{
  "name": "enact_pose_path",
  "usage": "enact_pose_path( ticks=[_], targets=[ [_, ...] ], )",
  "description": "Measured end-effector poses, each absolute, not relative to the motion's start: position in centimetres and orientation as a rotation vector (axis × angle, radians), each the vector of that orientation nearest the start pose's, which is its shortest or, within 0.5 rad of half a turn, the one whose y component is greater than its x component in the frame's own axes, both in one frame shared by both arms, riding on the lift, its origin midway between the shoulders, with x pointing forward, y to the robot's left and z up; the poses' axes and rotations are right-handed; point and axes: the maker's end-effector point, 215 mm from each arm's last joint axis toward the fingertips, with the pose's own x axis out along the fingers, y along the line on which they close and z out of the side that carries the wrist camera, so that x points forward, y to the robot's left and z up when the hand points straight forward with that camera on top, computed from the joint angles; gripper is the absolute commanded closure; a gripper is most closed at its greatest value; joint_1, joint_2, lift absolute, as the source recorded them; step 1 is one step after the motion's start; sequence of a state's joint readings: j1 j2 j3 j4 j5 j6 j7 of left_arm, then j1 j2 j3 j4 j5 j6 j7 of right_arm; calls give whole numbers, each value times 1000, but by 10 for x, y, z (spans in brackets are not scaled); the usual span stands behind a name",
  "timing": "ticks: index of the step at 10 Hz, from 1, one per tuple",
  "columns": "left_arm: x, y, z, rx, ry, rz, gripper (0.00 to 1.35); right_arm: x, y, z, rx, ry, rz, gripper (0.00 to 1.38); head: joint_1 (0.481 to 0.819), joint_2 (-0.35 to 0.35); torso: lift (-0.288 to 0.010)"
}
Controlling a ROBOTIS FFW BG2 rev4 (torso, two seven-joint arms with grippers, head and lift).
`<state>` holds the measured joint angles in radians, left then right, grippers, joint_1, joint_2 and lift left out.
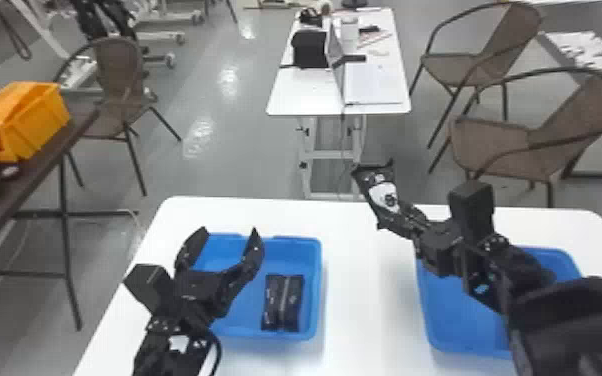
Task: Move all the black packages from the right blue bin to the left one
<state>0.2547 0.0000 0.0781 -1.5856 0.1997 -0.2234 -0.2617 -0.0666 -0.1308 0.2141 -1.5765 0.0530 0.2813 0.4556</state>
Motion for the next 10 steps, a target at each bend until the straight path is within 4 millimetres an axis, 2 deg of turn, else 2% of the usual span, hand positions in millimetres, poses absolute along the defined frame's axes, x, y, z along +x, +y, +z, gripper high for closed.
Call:
enact_pose_path(
  ticks=[2,5,8,10],
  targets=[
    [503,224,-392,-228,-6,-155,134,564,-39,-399,-180,233,745,1211,695,186,0],
    [517,188,-373,-441,-2,-287,134,554,10,-394,-175,216,864,1211,695,202,0],
    [530,156,-349,-532,-12,-400,134,544,37,-394,-168,215,931,1211,695,195,0],
    [532,146,-353,-511,17,-426,134,536,55,-394,-169,216,978,1211,695,202,0]
  ],
)
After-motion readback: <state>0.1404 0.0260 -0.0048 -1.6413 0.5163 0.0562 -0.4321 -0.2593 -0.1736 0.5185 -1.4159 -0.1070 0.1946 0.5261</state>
